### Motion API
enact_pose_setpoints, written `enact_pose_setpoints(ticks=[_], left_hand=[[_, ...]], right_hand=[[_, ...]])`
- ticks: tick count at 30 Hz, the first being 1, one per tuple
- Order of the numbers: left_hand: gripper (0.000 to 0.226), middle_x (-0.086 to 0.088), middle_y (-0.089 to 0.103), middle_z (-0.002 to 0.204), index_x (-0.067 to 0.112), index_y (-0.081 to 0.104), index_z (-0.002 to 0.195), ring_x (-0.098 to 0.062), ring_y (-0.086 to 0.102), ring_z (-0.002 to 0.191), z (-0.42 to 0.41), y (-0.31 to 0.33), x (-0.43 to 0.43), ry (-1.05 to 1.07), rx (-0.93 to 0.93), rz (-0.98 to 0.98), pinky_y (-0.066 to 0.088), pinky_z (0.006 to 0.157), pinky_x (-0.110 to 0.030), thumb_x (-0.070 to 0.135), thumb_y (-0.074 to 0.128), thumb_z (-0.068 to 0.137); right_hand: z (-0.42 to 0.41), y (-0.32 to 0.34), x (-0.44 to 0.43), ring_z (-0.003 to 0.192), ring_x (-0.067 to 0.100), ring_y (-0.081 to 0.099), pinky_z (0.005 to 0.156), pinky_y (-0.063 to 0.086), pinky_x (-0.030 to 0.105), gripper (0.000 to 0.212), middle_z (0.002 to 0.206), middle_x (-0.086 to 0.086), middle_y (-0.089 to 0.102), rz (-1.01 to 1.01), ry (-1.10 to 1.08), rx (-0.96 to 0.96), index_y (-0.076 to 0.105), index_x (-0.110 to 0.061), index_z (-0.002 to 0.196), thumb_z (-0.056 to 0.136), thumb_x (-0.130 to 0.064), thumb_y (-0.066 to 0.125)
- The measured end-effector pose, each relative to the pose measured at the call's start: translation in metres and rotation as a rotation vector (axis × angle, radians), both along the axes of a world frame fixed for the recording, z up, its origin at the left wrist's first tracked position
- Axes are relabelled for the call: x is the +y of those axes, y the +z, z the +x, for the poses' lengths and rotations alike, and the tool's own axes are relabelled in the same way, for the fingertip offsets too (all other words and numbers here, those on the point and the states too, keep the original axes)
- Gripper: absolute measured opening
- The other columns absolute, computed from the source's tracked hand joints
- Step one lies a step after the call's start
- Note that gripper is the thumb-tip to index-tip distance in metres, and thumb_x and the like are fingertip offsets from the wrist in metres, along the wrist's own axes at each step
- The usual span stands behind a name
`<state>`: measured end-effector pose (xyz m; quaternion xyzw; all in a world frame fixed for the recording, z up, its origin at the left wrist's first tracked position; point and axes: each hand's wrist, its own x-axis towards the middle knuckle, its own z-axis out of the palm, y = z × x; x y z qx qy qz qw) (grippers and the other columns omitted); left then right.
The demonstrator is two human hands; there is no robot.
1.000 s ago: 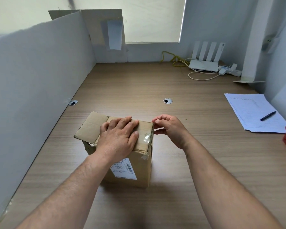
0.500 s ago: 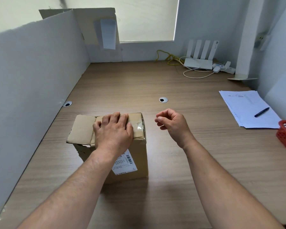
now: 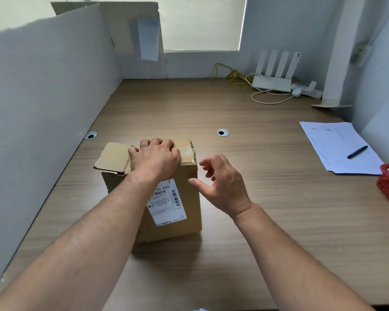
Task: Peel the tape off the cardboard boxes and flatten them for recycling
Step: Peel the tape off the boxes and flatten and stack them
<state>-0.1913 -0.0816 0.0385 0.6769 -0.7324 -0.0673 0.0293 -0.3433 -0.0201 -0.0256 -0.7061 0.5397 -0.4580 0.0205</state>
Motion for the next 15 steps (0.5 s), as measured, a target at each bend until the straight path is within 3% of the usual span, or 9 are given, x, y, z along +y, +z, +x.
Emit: enact_pose_setpoints(ticks=[3, 6, 9, 11, 14, 15], left_hand=[[0.044, -0.003, 0.044, 0.142, 0.028, 0.046, 0.133, -0.027, 0.033, 0.131, 0.0, 0.0, -0.005, 0.01, 0.001, 0.005, 0.024, 0.103, -0.052, 0.035, 0.025, 0.095], [0.043, -0.003, 0.045, 0.141, 0.028, 0.047, 0.132, -0.027, 0.033, 0.13, 0.001, -0.001, -0.006, 0.015, 0.011, 0.003, 0.024, 0.102, -0.052, 0.035, 0.026, 0.095], [0.043, -0.003, 0.045, 0.141, 0.028, 0.046, 0.132, -0.027, 0.033, 0.13, 0.001, -0.002, -0.006, 0.015, 0.023, -0.009, 0.024, 0.102, -0.05, 0.035, 0.026, 0.095], [0.044, -0.002, 0.043, 0.143, 0.029, 0.045, 0.134, -0.026, 0.033, 0.131, 0.002, -0.004, -0.004, 0.008, 0.033, -0.022, 0.023, 0.103, -0.05, 0.036, 0.026, 0.095], [0.044, 0.001, 0.039, 0.146, 0.031, 0.042, 0.138, -0.024, 0.03, 0.133, 0.007, -0.007, 0.004, -0.008, 0.053, -0.053, 0.02, 0.105, -0.047, 0.037, 0.026, 0.097], [0.044, 0.002, 0.038, 0.147, 0.032, 0.041, 0.138, -0.023, 0.03, 0.133, 0.008, -0.009, 0.008, -0.012, 0.058, -0.068, 0.02, 0.105, -0.046, 0.037, 0.026, 0.097]], right_hand=[[0.007, 0.001, -0.006, 0.063, 0.012, 0.055, 0.052, 0.046, 0.021, 0.032, 0.085, 0.003, 0.058, -0.147, -0.066, 0.126, 0.051, -0.015, 0.101, 0.079, -0.038, 0.057], [0.01, 0.005, -0.011, 0.06, 0.017, 0.057, 0.05, 0.045, 0.022, 0.017, 0.081, 0.005, 0.059, -0.264, -0.103, 0.199, 0.062, -0.009, 0.089, 0.085, -0.024, 0.054], [0.011, 0.004, -0.014, 0.061, 0.018, 0.057, 0.053, 0.043, 0.021, 0.019, 0.078, 0.005, 0.06, -0.274, -0.102, 0.216, 0.063, -0.006, 0.082, 0.089, -0.017, 0.05], [0.011, 0.005, -0.014, 0.064, 0.019, 0.059, 0.058, 0.046, 0.024, 0.019, 0.077, 0.004, 0.06, -0.151, -0.052, 0.077, 0.061, -0.005, 0.083, 0.09, -0.018, 0.049], [0.003, 0.017, -0.017, 0.067, 0.017, 0.066, 0.068, 0.054, 0.037, 0.008, 0.077, -0.003, 0.064, 0.194, -0.063, -0.403, 0.059, -0.011, 0.086, 0.093, -0.013, 0.054], [-0.002, 0.022, -0.02, 0.068, 0.016, 0.066, 0.07, 0.054, 0.038, 0.007, 0.077, -0.003, 0.064, 0.241, -0.087, -0.466, 0.059, -0.013, 0.086, 0.092, -0.012, 0.057]])
